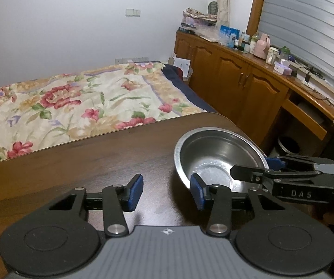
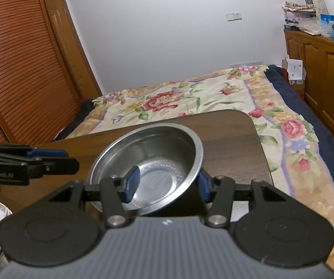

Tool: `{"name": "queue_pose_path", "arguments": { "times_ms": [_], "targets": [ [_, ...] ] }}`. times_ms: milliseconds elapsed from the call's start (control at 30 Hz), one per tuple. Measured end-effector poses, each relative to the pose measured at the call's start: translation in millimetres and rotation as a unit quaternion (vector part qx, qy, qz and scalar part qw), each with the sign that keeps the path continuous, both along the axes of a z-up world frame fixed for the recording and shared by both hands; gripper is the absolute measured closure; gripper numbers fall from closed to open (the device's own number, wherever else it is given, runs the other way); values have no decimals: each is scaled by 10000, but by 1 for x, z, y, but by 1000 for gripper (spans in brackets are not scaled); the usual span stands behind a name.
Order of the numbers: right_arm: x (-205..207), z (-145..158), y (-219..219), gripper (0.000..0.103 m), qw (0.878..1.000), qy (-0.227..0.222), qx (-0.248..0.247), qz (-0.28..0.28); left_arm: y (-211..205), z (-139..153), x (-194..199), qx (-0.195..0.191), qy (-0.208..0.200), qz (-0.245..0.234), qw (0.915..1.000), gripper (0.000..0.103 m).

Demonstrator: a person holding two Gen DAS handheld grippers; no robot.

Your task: Organize plates and bowls

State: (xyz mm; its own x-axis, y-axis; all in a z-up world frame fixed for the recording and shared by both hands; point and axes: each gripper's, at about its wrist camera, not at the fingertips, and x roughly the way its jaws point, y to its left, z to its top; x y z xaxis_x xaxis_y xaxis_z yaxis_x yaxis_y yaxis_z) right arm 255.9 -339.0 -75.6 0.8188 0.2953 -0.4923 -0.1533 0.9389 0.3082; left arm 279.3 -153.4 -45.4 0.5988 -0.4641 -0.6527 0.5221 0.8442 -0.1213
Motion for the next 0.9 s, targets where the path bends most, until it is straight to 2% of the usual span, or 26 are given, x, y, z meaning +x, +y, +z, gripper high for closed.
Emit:
{"name": "queue_pose_path", "arguments": {
  "times_ms": [200,433,600,700,900],
  "targets": [
    [1,0,1,52,10000,-2,-24,-1,-3,-3,5,15,65,-30,10000,59],
    [1,-2,6,70,9999,36,-25,120,2,-8,8,12,219,60,9997,66],
    [0,-2,7,71,9998,27,1,194,3,-11,8,5,270,57,9996,73],
    [0,-2,9,72,9997,37,20,245,4,-11,9,-20,319,17,9995,84],
    [0,-2,11,75,9995,60,60,306,5,-7,5,41,275,30,9996,85]
  ]
}}
